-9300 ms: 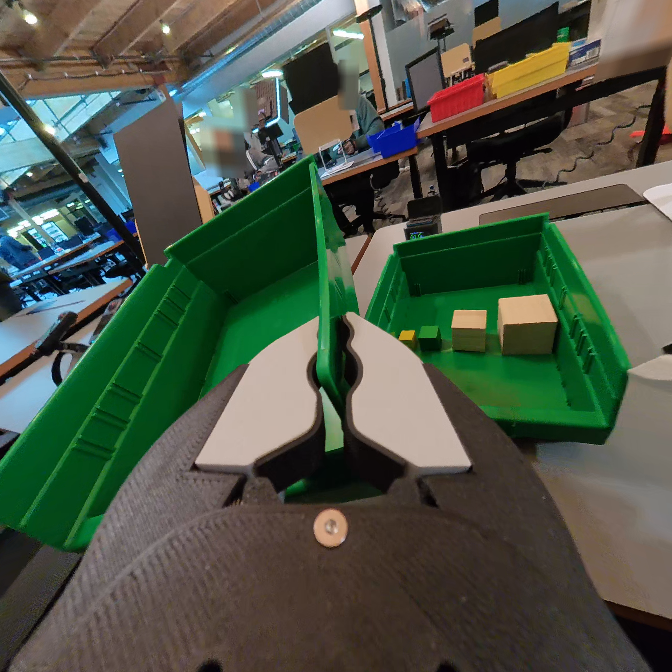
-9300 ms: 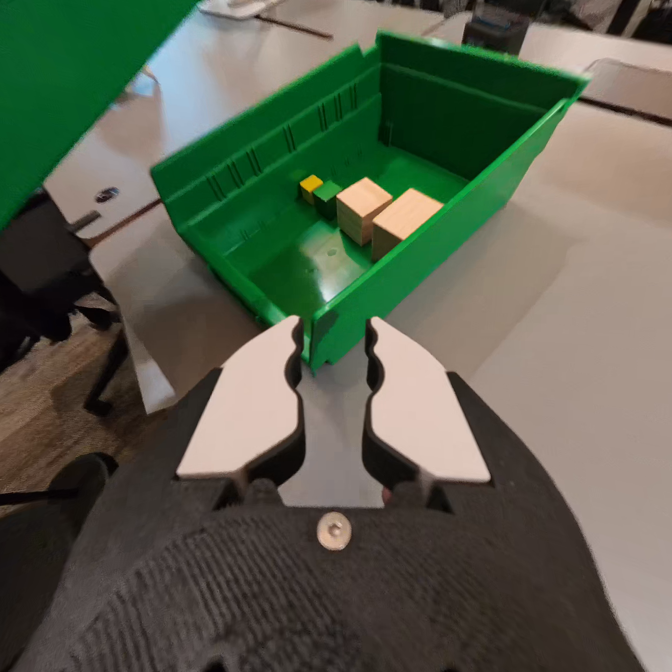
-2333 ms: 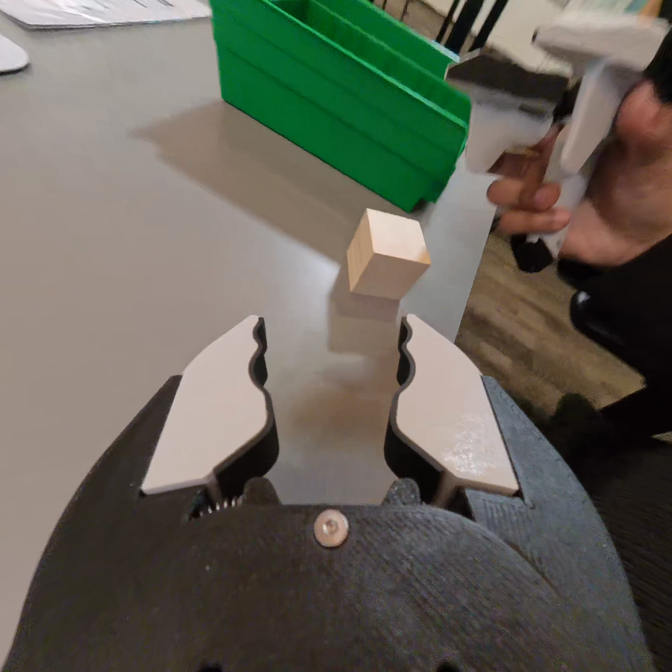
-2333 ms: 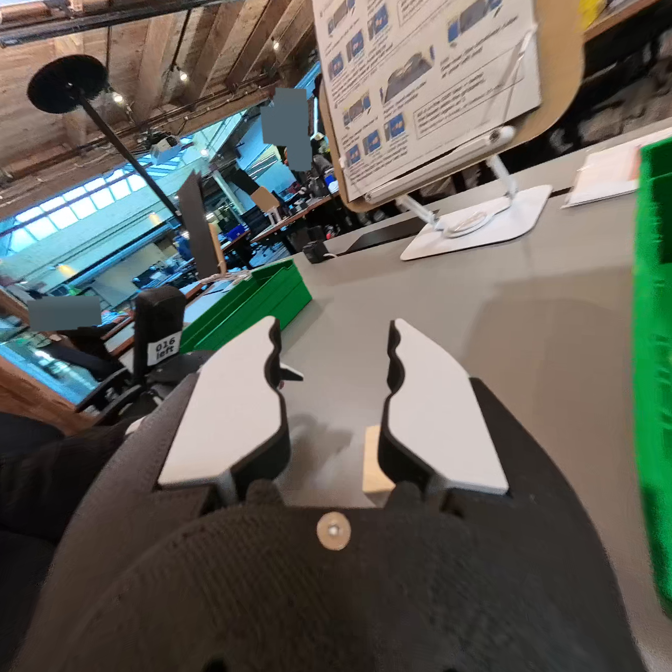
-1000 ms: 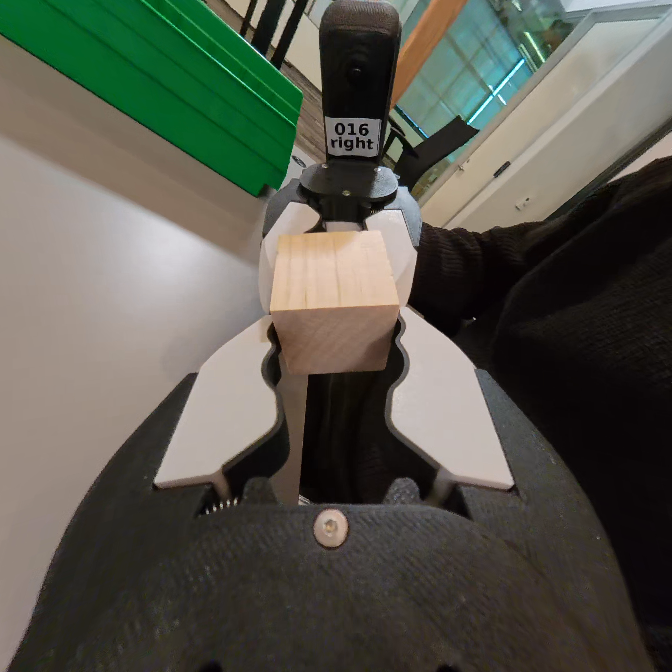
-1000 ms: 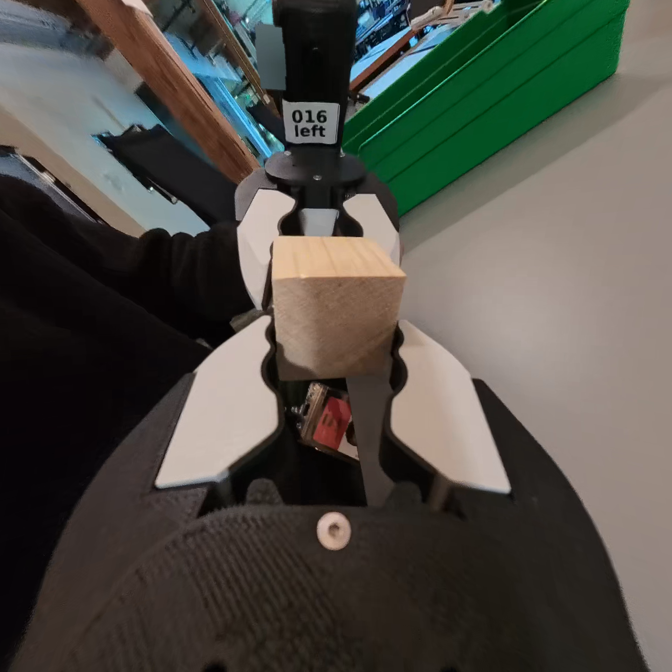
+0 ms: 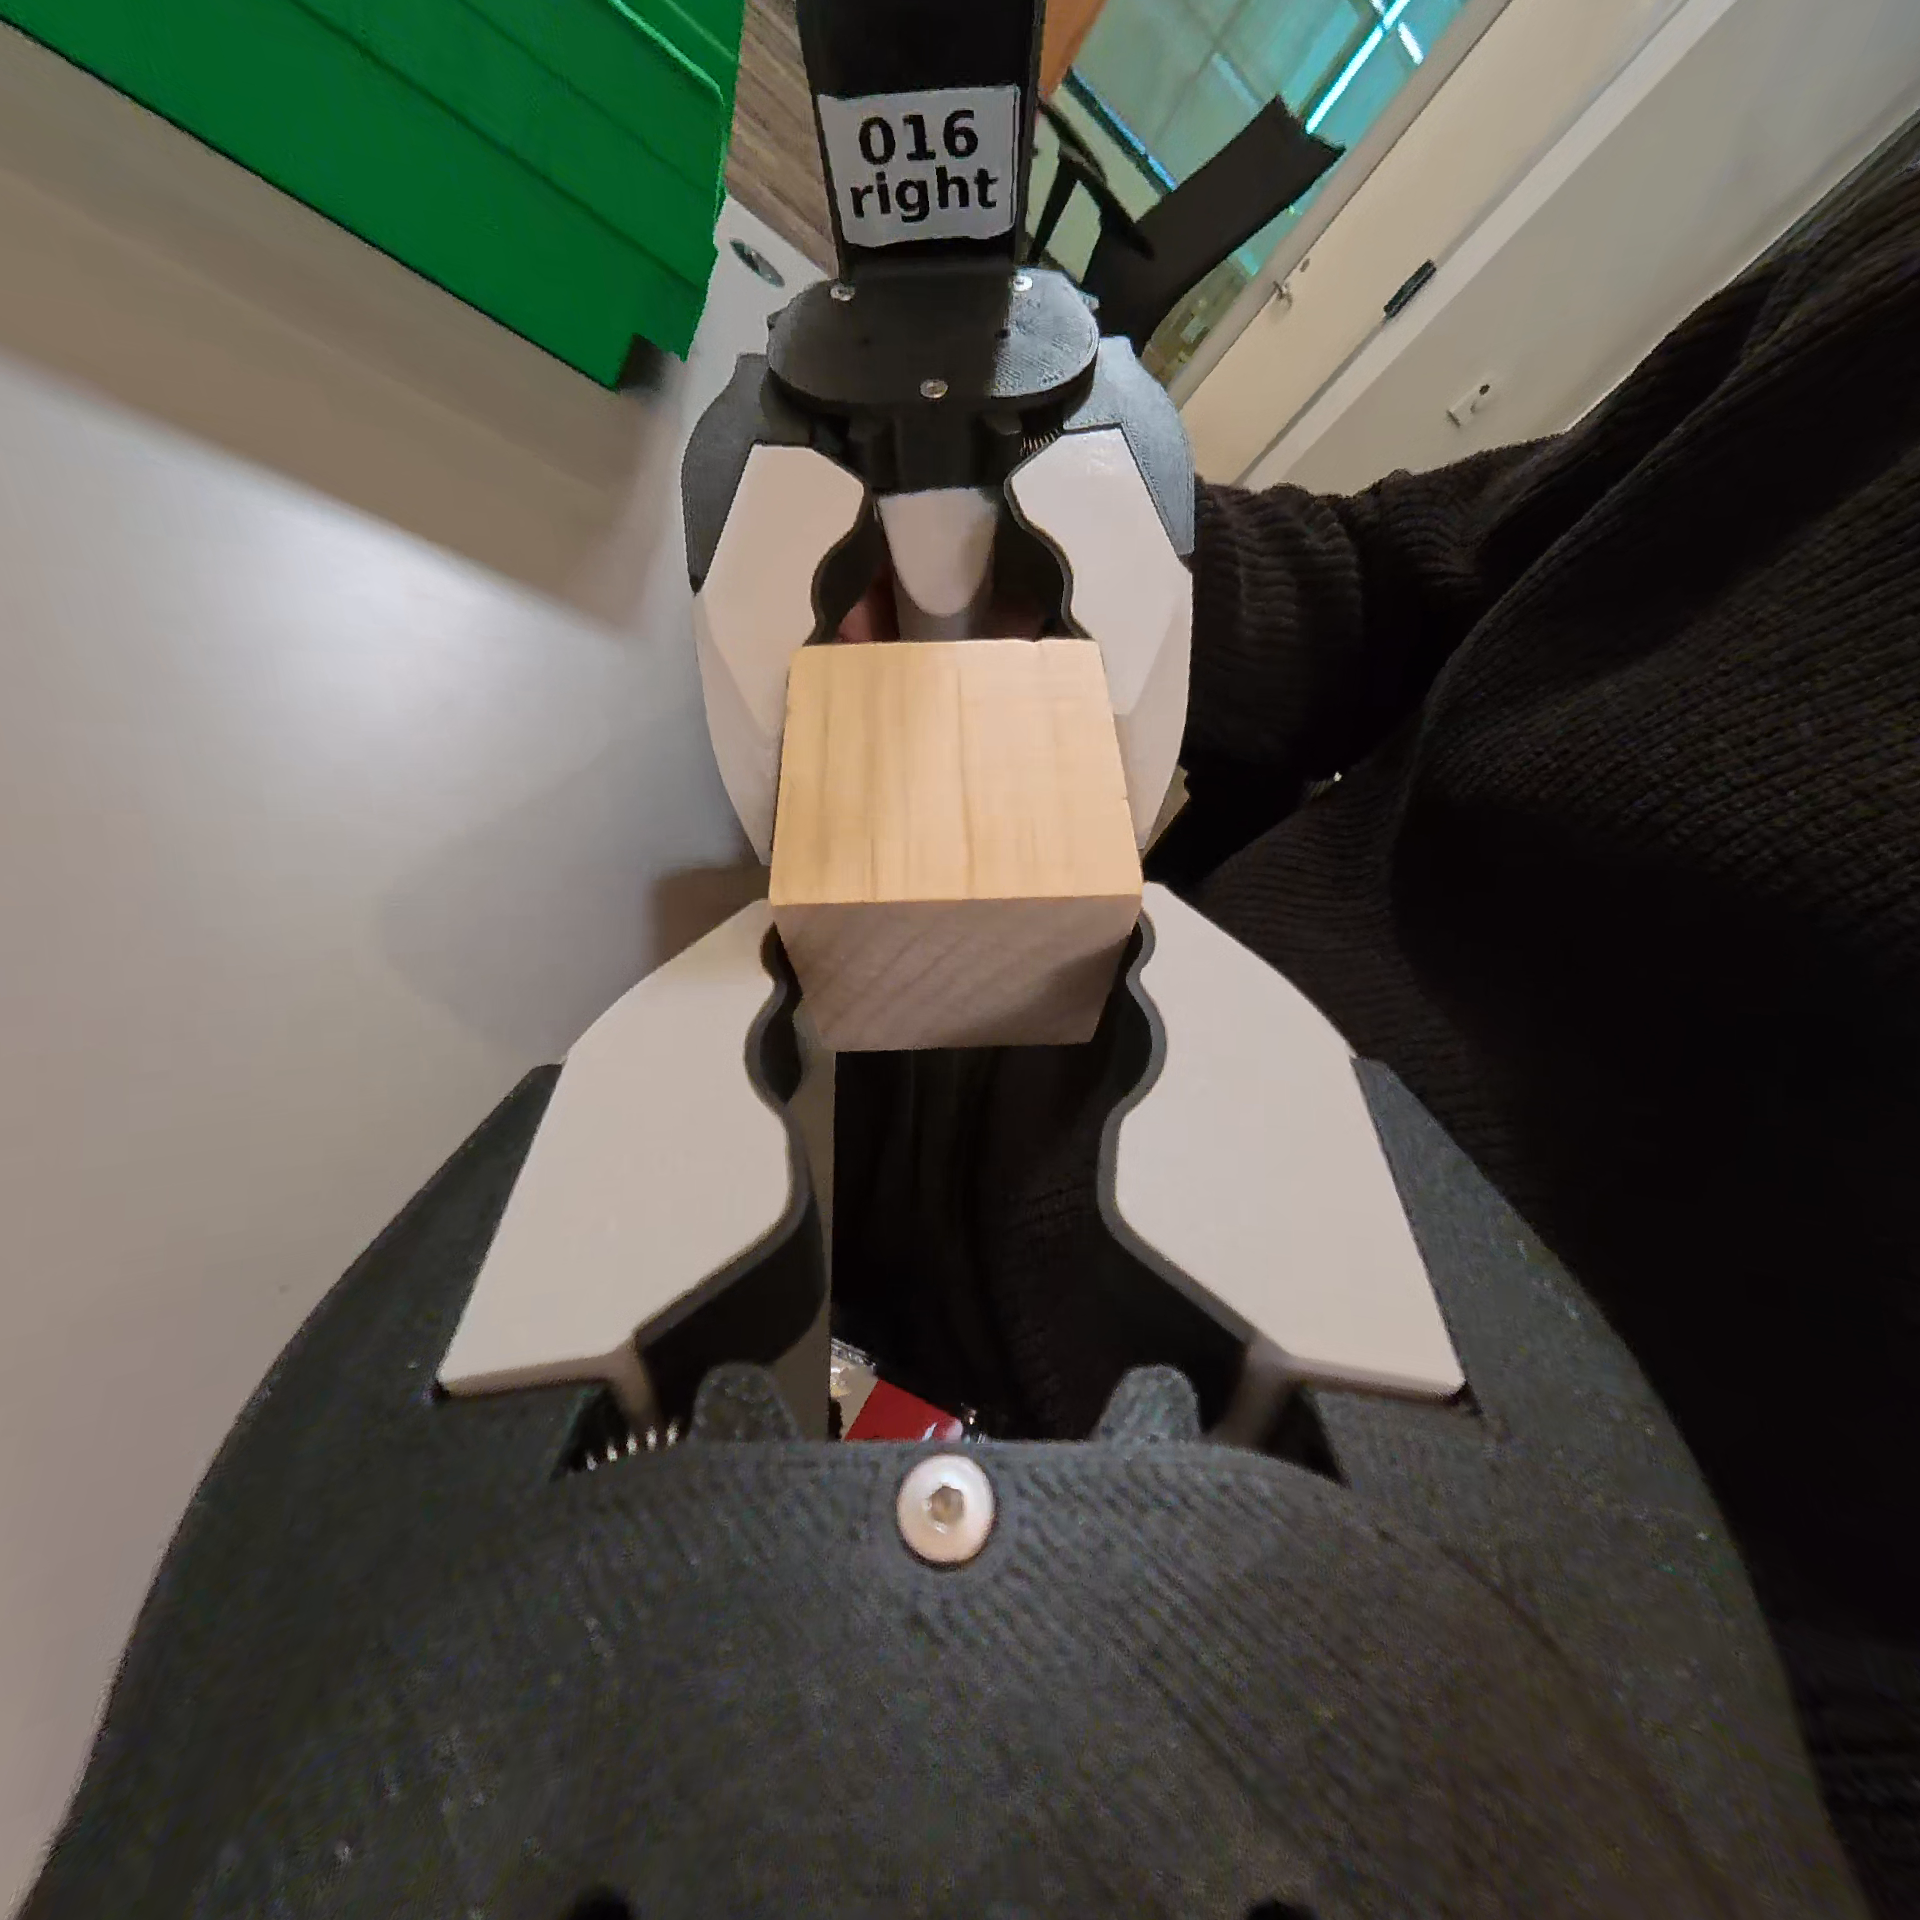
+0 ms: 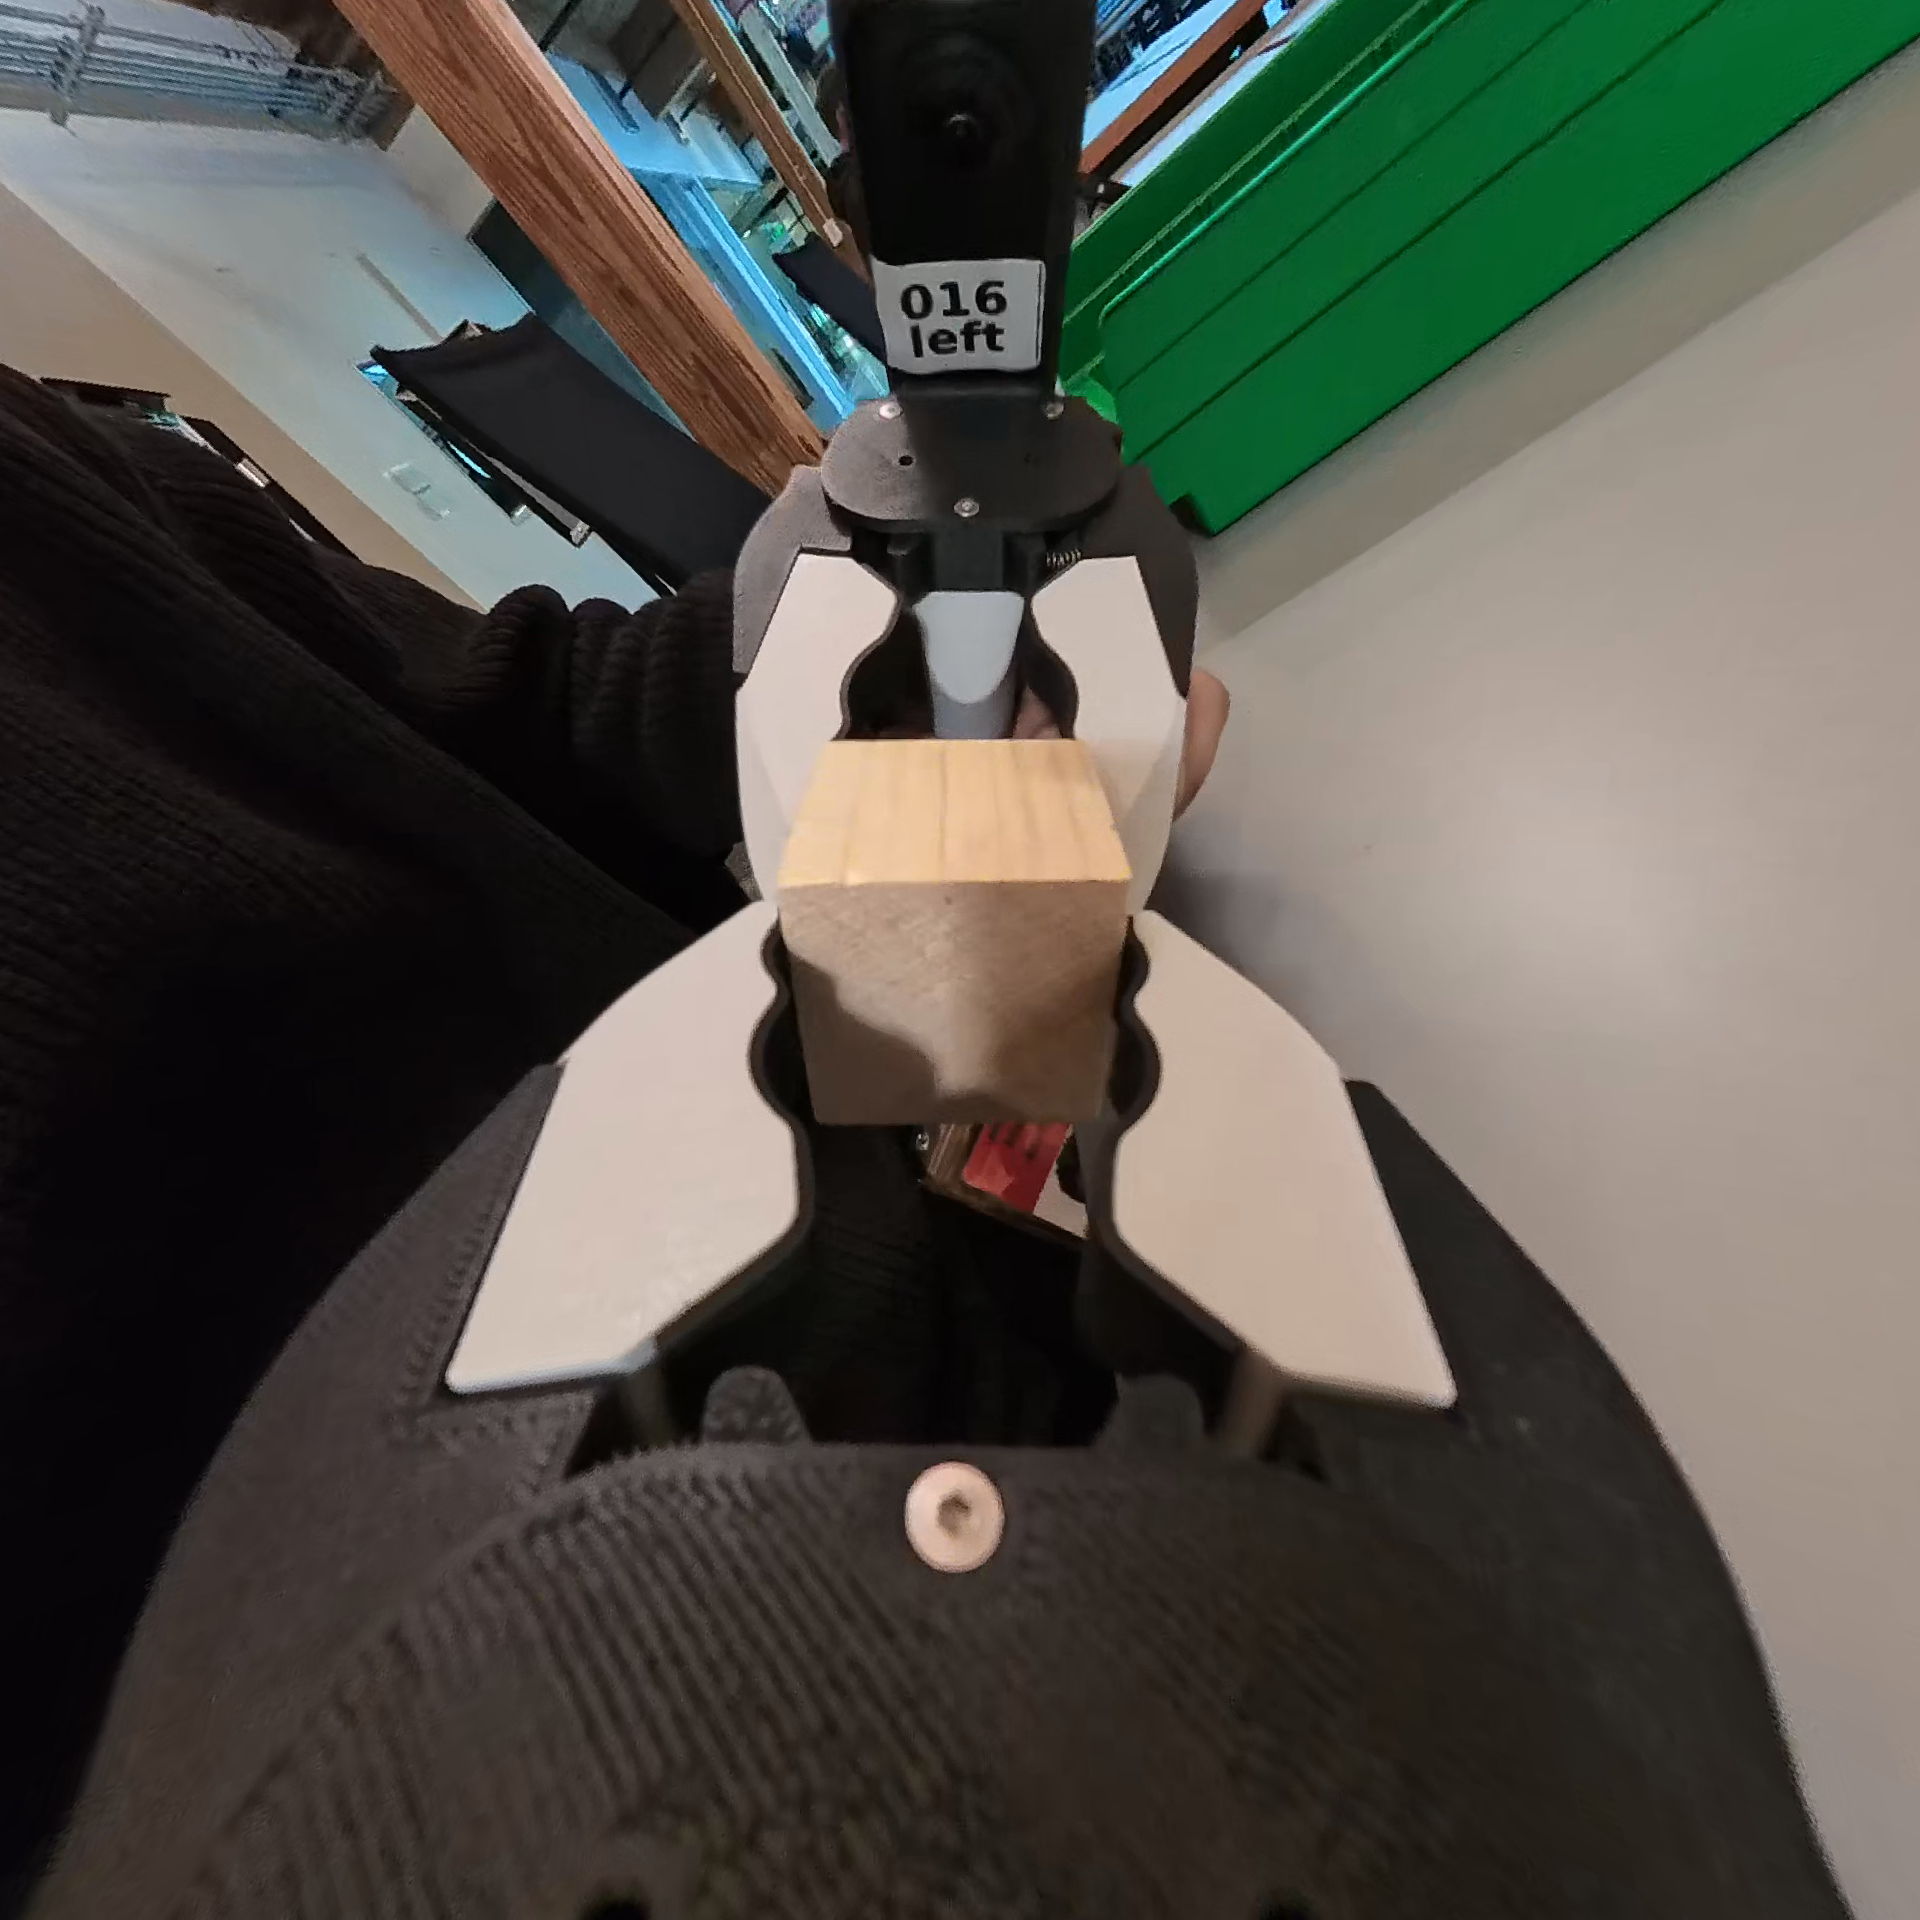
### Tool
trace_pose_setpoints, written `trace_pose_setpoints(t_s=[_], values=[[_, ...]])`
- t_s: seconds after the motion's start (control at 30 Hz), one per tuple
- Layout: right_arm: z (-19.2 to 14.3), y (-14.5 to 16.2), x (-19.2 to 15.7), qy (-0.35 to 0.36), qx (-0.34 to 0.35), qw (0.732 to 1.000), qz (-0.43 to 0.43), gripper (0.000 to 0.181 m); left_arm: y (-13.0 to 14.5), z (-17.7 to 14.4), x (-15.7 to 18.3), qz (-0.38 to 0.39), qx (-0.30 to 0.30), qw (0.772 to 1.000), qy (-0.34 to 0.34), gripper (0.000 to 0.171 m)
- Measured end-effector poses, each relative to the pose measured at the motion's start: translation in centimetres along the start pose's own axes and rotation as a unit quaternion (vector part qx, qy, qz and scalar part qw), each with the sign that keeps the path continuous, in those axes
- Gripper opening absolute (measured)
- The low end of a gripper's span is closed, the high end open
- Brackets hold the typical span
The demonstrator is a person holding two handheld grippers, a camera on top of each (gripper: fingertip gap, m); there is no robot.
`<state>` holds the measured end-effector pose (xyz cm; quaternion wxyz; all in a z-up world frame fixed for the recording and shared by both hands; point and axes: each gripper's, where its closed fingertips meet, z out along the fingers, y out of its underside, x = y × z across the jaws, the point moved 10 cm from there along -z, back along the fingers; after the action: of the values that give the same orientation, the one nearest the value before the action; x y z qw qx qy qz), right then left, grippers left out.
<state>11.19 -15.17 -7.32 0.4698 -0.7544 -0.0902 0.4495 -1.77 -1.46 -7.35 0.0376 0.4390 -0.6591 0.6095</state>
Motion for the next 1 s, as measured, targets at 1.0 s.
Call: trace_pose_setpoints(t_s=[1.0], values=[[-27.0, -9.5, 10.3, 0.411, -0.485, 0.714, -0.294, 0.06, -0.9, 0.6, -0.3, 0.03, 0.092, 0.993, -0.075, 0.073]])
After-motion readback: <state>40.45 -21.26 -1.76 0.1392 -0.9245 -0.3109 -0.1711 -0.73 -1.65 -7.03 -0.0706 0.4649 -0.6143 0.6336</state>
